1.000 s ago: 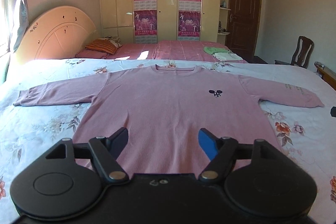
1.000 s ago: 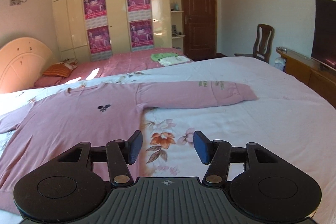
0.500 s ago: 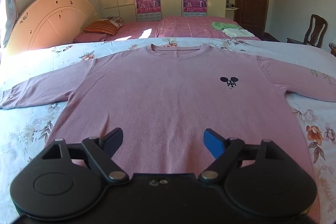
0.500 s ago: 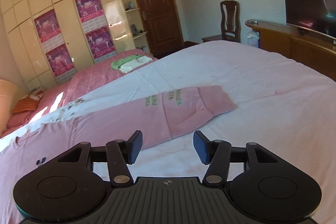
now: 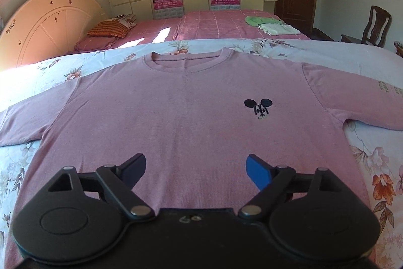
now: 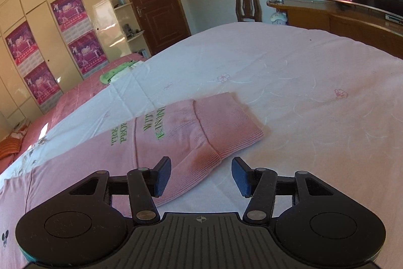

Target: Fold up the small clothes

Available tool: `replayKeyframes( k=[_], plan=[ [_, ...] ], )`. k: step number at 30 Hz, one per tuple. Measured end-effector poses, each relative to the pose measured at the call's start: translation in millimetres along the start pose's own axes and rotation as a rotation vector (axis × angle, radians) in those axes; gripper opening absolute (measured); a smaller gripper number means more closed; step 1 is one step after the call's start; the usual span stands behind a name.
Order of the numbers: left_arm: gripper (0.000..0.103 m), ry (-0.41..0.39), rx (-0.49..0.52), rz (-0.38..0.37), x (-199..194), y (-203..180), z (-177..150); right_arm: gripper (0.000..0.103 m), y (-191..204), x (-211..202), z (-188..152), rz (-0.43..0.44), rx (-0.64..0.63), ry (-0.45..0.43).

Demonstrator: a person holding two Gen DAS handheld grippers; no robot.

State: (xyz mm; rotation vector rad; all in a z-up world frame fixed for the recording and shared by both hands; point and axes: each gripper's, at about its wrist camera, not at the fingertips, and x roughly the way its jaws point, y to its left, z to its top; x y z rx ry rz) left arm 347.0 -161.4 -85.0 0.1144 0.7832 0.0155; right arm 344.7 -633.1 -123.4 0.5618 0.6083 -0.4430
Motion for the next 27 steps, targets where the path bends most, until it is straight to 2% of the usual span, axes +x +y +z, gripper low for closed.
replayKeyframes(
  k=[1, 7, 10, 11, 12, 13, 15, 16, 18, 20, 25, 27],
  plan=[
    [0.086, 0.004, 0.009, -0.004, 1.8, -3.6, -0.2, 0.037, -6.5, 5.3, 2.4, 0.007, 0.041, 0.016],
    [0.086, 0.021, 0.042, -0.018, 10.4, -17.2, 3.6, 0.037, -40.6, 14.6, 9.5, 0.100, 0.284, 0.049],
    [0.087, 0.022, 0.047, -0.019, 16.5, -19.1, 8.5, 0.037, -48.5, 14.3, 12.7, 0.146, 0.348, 0.049],
    [0.087, 0.026, 0.047, -0.021, 18.6, -19.4, 10.3, 0.034, -49.6, 14.6, 15.6, 0.145, 0.343, 0.041],
    [0.087, 0.028, 0.047, -0.020, 19.9, -19.3, 12.0, 0.010, -49.0, 14.8, 17.8, 0.137, 0.331, 0.041],
    [0.087, 0.026, 0.048, -0.018, 20.3, -18.5, 14.3, 0.008, -47.8, 13.5, 22.0, 0.115, 0.310, 0.043],
    [0.089, 0.008, 0.052, -0.006, 18.7, -15.2, 17.3, 0.008, -37.8, -4.4, 29.3, 0.079, 0.204, -0.035],
    [0.093, -0.004, 0.062, 0.024, 19.9, -13.7, 19.4, 0.008, -33.0, -6.1, 30.3, 0.044, 0.154, -0.042],
    [0.094, 0.005, 0.074, 0.048, 23.6, -8.7, 20.6, 0.008, -39.9, 4.3, 27.2, 0.009, 0.180, 0.020],
    [0.094, 0.024, 0.062, 0.030, 26.6, 2.8, 21.8, 0.008, -30.1, -3.7, 30.8, -0.015, 0.115, 0.007],
    [0.094, 0.018, 0.012, 0.049, 24.3, 37.0, 17.1, 0.008, 6.6, -33.6, 31.2, 0.008, -0.012, -0.052],
    [0.094, 0.014, -0.006, 0.058, 23.6, 50.9, 14.3, 0.008, 26.7, -42.6, 28.1, 0.045, -0.041, -0.051]
  ],
)
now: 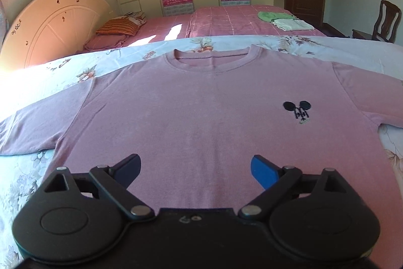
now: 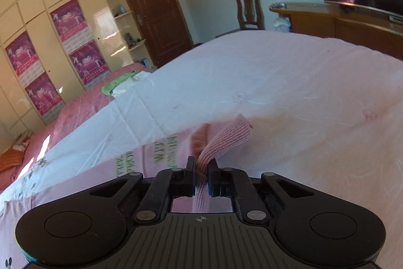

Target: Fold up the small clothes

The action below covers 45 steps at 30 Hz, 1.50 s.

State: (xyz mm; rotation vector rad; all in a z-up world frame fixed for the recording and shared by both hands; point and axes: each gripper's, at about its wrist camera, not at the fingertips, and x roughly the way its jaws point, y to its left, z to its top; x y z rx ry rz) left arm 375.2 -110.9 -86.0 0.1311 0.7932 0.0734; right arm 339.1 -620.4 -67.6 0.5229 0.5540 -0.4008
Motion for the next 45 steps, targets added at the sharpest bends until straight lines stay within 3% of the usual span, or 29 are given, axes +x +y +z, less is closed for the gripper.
replayKeyframes(
  k=[10, 21, 27, 30, 32, 33, 34, 37, 39, 40, 42, 44, 45],
  plan=[
    [0.094, -0.018, -0.038, -0.038, 6.4, 63.1, -10.9, 0.008, 136.5, -23.0, -51.7, 0.165, -0.191, 0.043],
    [0.096, -0.047, -0.105, -0.015, 2.8, 148.5, -15.9, 0.008, 325.1, -13.8, -169.8, 0.328, -0.467, 0.128],
    [0.096, -0.016, -0.193, -0.056, 12.8, 199.9, -22.4, 0.008, 396.5, -4.8, -241.9, 0.399, -0.586, 0.206],
    [0.096, -0.019, -0.210, -0.062, 16.2, 210.2, -21.8, 0.008, 416.5, 1.8, -274.9, 0.447, -0.658, 0.242],
    [0.096, -0.023, -0.211, -0.079, 19.5, 210.3, -19.4, 0.026, 423.9, -1.2, -293.8, 0.468, -0.731, 0.230],
    [0.096, -0.026, -0.212, -0.095, 21.1, 209.7, -18.1, 0.049, 418.5, -6.8, -298.1, 0.505, -0.748, 0.217],
    [0.095, -0.029, -0.214, -0.117, 22.8, 208.3, -16.3, 0.051, 413.9, -9.5, -297.7, 0.530, -0.720, 0.202],
    [0.094, -0.026, -0.248, -0.195, 36.1, 196.6, -6.5, 0.050, 393.5, -10.7, -284.4, 0.485, -0.618, 0.181],
    [0.089, -0.013, -0.274, -0.277, 51.0, 181.6, 3.1, 0.036, 374.1, -7.7, -273.7, 0.452, -0.547, 0.179],
    [0.065, -0.007, -0.279, -0.336, 57.7, 172.4, 7.8, 0.032, 363.2, -8.1, -265.0, 0.422, -0.510, 0.185],
    [0.034, 0.022, -0.273, -0.447, 75.5, 146.6, 18.9, 0.032, 345.0, -5.2, -251.7, 0.373, -0.475, 0.174],
    [0.034, 0.041, -0.268, -0.480, 91.7, 121.4, 27.2, 0.032, 326.9, -3.4, -238.7, 0.347, -0.431, 0.169],
    [0.040, 0.050, -0.267, -0.490, 98.8, 110.2, 30.9, 0.032, 317.6, -2.2, -232.9, 0.334, -0.406, 0.170]
  ],
)
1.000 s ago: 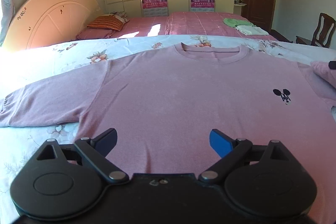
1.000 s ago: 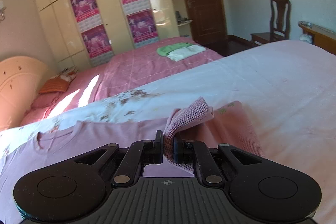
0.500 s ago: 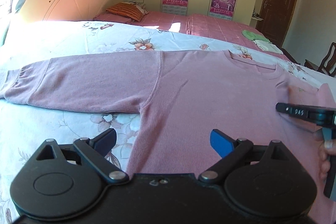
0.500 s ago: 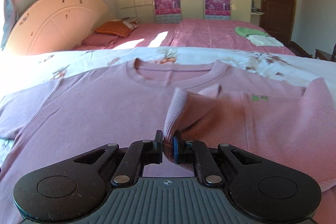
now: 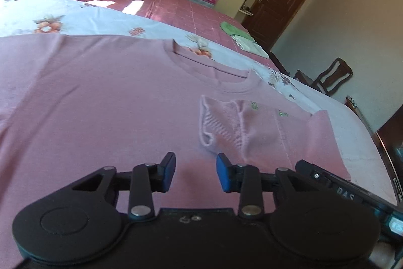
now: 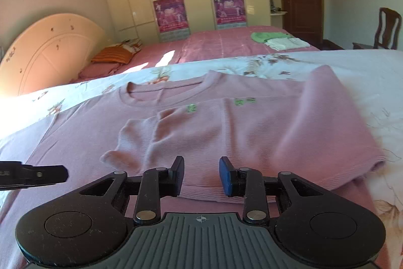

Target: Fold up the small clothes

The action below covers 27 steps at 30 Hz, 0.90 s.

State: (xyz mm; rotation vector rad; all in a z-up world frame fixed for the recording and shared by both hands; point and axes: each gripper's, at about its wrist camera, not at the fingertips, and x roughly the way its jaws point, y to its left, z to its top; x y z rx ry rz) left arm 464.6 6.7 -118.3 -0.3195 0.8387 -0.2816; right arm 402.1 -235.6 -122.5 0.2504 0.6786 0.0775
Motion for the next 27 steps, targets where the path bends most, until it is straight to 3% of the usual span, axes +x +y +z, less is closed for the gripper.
replayKeyframes(
  k=[3, 4, 6, 9, 10, 11, 14, 16, 19, 23, 27],
  plan=[
    [0.071, 0.020, 0.003, 0.026, 30.7, -18.5, 5.0, 0.032, -25.9, -24.0, -0.6, -0.046, 0.058, -0.018],
    [0.072, 0.022, 0.001, 0.029, 38.1, -22.4, 6.2, 0.032, -35.7, -31.7, 0.2, -0.054, 0.082, -0.021],
    [0.067, 0.035, -0.006, 0.026, 52.1, -28.7, 8.6, 0.032, -52.8, -38.6, 1.1, -0.067, 0.132, -0.028],
    [0.035, 0.041, 0.036, 0.032, 66.2, -38.3, 13.5, 0.032, -82.5, -50.7, 3.6, -0.075, 0.249, -0.043],
    [0.012, 0.047, 0.044, 0.019, 68.1, -39.2, 15.7, 0.032, -90.5, -51.5, 4.4, -0.075, 0.283, -0.046],
    [0.008, 0.053, 0.051, 0.011, 69.3, -39.8, 18.3, 0.032, -99.9, -58.6, -1.2, -0.074, 0.318, -0.049],
    [0.008, -0.002, 0.063, 0.000, 57.6, -37.1, 23.1, 0.037, -117.7, -65.8, -4.1, -0.051, 0.396, -0.038],
    [0.008, -0.049, 0.074, 0.009, 42.7, -32.3, 25.2, 0.058, -125.1, -70.7, -4.2, -0.009, 0.440, -0.047],
    [0.008, -0.099, 0.083, 0.052, 28.3, -18.6, 26.5, 0.059, -131.3, -72.8, -5.9, 0.050, 0.489, -0.044],
    [0.008, -0.041, 0.032, 0.071, 35.9, 5.8, 20.0, 0.059, -144.3, -67.4, -5.6, 0.153, 0.599, -0.035],
    [0.012, -0.053, 0.020, 0.072, 36.3, 10.6, 17.3, 0.059, -167.1, -59.0, -4.8, 0.248, 0.757, -0.029]
  ],
)
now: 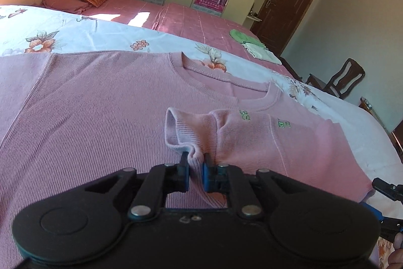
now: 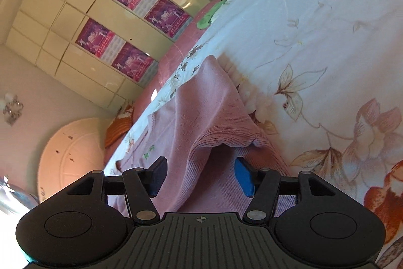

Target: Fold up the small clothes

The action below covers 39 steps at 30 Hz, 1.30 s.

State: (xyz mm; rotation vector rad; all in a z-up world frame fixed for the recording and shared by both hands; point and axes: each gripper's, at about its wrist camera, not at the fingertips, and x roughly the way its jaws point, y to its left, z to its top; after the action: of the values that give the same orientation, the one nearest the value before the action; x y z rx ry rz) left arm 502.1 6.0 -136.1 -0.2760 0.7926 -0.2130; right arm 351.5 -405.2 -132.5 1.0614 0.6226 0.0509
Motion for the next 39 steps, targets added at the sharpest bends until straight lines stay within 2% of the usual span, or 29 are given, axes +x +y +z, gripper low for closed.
replayKeyframes(
  k=[1, 6, 8, 9, 10, 11, 12, 14, 16, 18, 20, 23, 25, 27, 29, 31, 33, 35, 36, 37, 38, 39],
  plan=[
    [0.019, 0.000, -0.002, 0.006, 0.3, 0.5, 0.3, 0.059, -5.7, -1.3, 5.0, 0.014, 0.042, -0.005],
    [0.022, 0.011, -0.015, -0.002, 8.0, 6.4, 0.2, 0.059, -29.6, -7.3, 25.8, 0.049, 0.203, -0.052],
    [0.008, 0.016, -0.002, -0.009, 9.2, 6.8, 1.3, 0.058, -39.0, -8.3, 31.9, 0.069, 0.253, -0.058],
    [0.008, 0.016, 0.002, -0.004, 8.7, 6.5, 3.0, 0.049, -40.7, -9.7, 34.4, 0.067, 0.256, -0.062],
    [0.007, 0.008, 0.002, 0.001, 6.8, 6.4, 4.8, 0.024, -40.2, -7.7, 36.0, 0.038, 0.238, -0.047],
    [0.007, -0.013, 0.003, 0.002, 2.4, 6.5, 6.7, 0.011, -38.8, -7.2, 38.2, 0.010, 0.216, -0.031],
    [0.007, -0.045, 0.008, 0.004, -4.3, 6.9, 8.9, 0.006, -35.9, -9.5, 37.1, -0.003, 0.176, -0.034],
    [0.007, -0.096, 0.016, 0.013, -17.8, 9.6, 12.2, 0.006, -20.4, -13.4, 31.4, -0.022, 0.047, -0.035],
    [0.007, -0.102, 0.021, 0.030, -23.5, 14.9, 11.8, 0.006, -4.2, -13.7, 24.3, -0.085, -0.107, -0.016],
    [0.007, -0.066, 0.027, 0.043, -16.6, 20.7, 7.9, 0.006, 2.0, -8.9, 16.9, -0.152, -0.214, 0.023],
    [0.007, -0.012, 0.038, 0.051, -4.5, 23.9, 1.2, 0.006, -2.0, -10.4, 10.4, -0.171, -0.245, 0.023],
    [0.022, -0.029, 0.039, 0.059, -5.0, 27.6, -3.4, 0.007, -0.2, -21.7, 7.2, -0.171, -0.258, 0.040],
    [0.039, -0.037, 0.029, 0.053, -6.7, 31.7, -1.1, 0.021, 4.5, -34.2, 1.4, -0.168, -0.294, 0.061],
    [0.050, -0.054, 0.020, 0.067, -8.1, 36.2, 1.8, 0.031, 9.4, -52.6, -3.3, -0.147, -0.336, 0.047],
    [0.051, -0.064, 0.012, 0.073, -6.9, 40.7, 5.1, 0.033, 21.8, -56.1, -5.4, -0.156, -0.386, 0.001],
    [0.048, -0.049, 0.011, 0.064, -0.5, 42.9, 9.8, 0.033, 29.0, -46.5, 3.3, -0.183, -0.444, -0.029],
    [0.046, -0.039, 0.037, 0.067, 6.2, 39.5, 13.8, 0.033, 34.7, -16.8, 16.4, -0.197, -0.450, -0.010],
    [0.038, -0.026, 0.055, 0.066, 12.7, 35.6, 17.7, 0.033, 33.6, 7.3, 23.5, -0.224, -0.459, 0.014],
    [0.030, -0.018, 0.058, 0.057, 15.7, 34.2, 19.7, 0.033, 30.7, 17.0, 26.0, -0.225, -0.470, 0.032],
    [0.015, -0.009, 0.060, 0.046, 18.7, 32.6, 21.9, 0.029, 27.8, 23.2, 27.3, -0.225, -0.478, 0.053],
    [0.007, 0.000, 0.059, 0.033, 21.5, 31.5, 23.7, 0.018, 24.1, 29.5, 28.2, -0.226, -0.489, 0.079],
    [0.006, 0.002, 0.059, 0.030, 23.4, 29.6, 25.2, 0.007, 21.7, 31.2, 27.5, -0.232, -0.488, 0.085]
  ],
)
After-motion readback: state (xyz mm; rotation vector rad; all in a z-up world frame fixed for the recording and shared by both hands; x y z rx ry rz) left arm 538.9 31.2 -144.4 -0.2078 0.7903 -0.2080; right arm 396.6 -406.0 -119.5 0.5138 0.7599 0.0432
